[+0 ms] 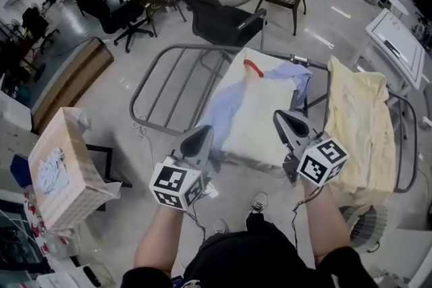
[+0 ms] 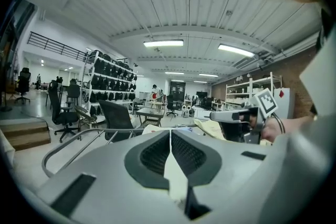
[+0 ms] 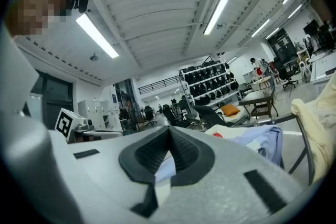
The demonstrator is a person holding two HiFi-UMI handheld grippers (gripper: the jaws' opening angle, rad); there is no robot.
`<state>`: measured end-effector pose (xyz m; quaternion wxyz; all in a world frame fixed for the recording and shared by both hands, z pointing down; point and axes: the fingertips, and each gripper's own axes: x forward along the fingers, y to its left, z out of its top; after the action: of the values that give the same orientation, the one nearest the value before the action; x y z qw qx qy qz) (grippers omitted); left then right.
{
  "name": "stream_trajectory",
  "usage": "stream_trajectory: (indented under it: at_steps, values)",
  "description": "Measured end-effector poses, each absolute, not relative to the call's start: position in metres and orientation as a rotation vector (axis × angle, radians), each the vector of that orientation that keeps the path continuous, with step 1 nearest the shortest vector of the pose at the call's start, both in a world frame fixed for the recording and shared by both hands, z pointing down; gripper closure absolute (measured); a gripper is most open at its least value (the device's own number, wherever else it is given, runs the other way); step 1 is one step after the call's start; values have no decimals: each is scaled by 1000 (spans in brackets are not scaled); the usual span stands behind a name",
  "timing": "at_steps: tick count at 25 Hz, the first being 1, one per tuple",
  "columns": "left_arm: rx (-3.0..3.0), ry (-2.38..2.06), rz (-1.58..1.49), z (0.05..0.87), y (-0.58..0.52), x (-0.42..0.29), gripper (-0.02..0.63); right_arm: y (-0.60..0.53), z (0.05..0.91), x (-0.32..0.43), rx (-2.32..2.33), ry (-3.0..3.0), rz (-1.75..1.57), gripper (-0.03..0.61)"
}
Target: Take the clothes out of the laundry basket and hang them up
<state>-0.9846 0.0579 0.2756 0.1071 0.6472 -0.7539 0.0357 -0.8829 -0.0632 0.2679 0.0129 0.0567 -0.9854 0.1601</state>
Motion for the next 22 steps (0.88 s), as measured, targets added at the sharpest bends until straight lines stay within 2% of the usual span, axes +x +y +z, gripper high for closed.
stream_trajectory:
  at_steps: [8, 22]
  values:
    - [2081, -2070, 40, 273, 127, -956, 601, 20, 257, -841, 400, -3070, 443, 574]
    - [2391, -1653, 44, 282, 151, -826, 601, 89, 261, -668, 985, -2930, 455, 574]
